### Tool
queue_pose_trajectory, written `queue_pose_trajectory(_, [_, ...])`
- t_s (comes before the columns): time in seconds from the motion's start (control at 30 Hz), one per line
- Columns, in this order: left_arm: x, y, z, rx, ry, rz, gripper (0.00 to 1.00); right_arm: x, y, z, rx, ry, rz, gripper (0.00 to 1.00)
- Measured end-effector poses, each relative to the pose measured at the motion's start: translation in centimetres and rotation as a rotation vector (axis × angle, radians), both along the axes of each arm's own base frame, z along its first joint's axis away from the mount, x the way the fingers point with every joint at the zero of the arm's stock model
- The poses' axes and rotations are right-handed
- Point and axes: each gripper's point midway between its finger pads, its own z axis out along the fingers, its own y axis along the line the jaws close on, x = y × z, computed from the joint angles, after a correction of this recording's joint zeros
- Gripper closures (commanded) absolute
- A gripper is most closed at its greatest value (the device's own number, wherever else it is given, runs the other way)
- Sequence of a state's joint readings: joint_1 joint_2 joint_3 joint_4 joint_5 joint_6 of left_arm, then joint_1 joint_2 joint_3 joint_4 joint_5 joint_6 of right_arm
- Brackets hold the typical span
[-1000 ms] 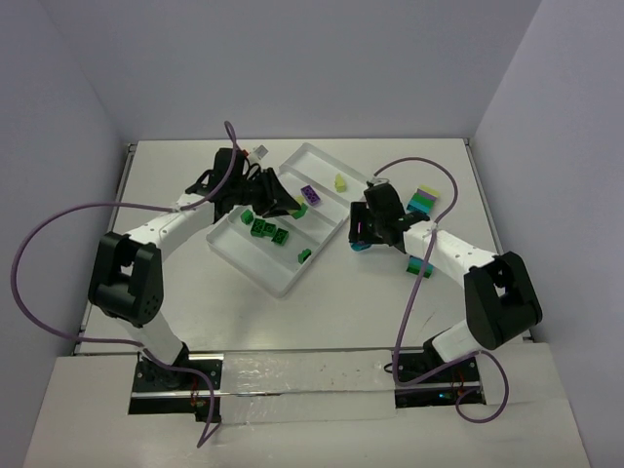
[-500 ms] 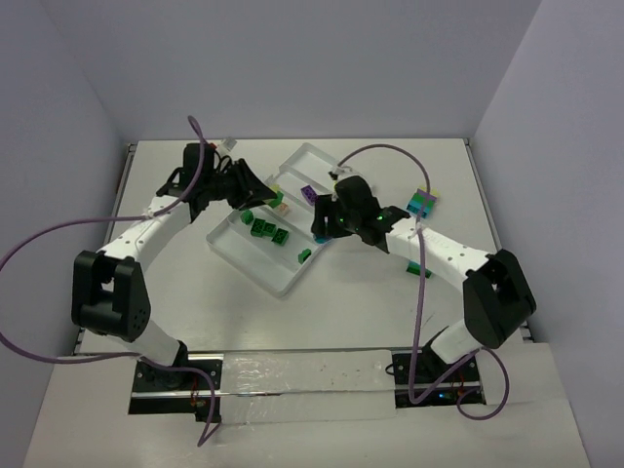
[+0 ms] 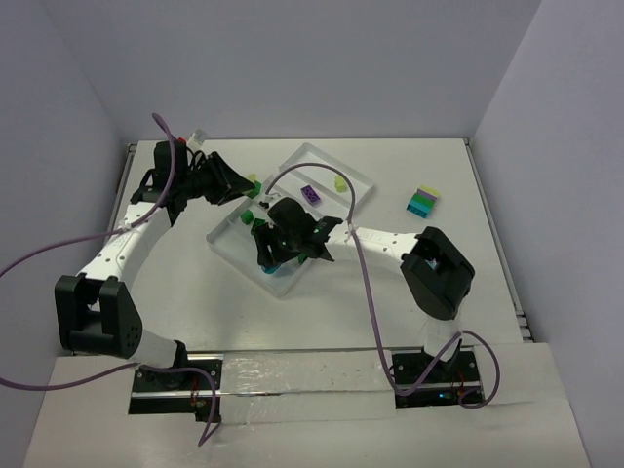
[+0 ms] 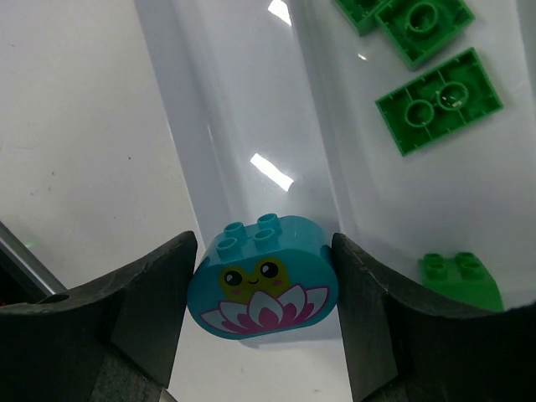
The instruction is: Sort the legos into containers by color
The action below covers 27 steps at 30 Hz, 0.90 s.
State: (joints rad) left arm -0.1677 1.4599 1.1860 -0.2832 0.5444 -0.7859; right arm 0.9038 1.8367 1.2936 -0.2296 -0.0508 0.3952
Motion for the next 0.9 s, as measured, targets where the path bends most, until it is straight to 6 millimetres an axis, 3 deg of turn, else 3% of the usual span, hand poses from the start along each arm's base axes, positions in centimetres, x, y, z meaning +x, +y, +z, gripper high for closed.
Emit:
queue_pose_trajectory(0.33, [-0.3, 0.6, -0.2, 0.0, 0.011, 0.023, 1.0, 0.8, 2.3, -0.1, -0.001, -0.007, 0.014, 0.11])
queue_pose_trajectory(0.6, [-0.2, 0.8, -0.2, -0.002, 0.014, 0.032, 1.0, 0.4, 2.2, -0.5, -0.022, 0.0, 0.019, 0.11])
queue_pose_trajectory(0.77, [-0.2, 0.8, -0.3, -0.002, 0.017, 0.031, 1.0, 0.6, 0.0, 1.7, -0.018, -0.06, -0.011, 0.13])
queue_pose_trajectory(0.9, [-0.4, 0.7, -0.4, -0.006, 0.022, 0.022, 1.0, 1.2, -4.5, 5.9, 0.023, -0.149, -0.053, 0.13])
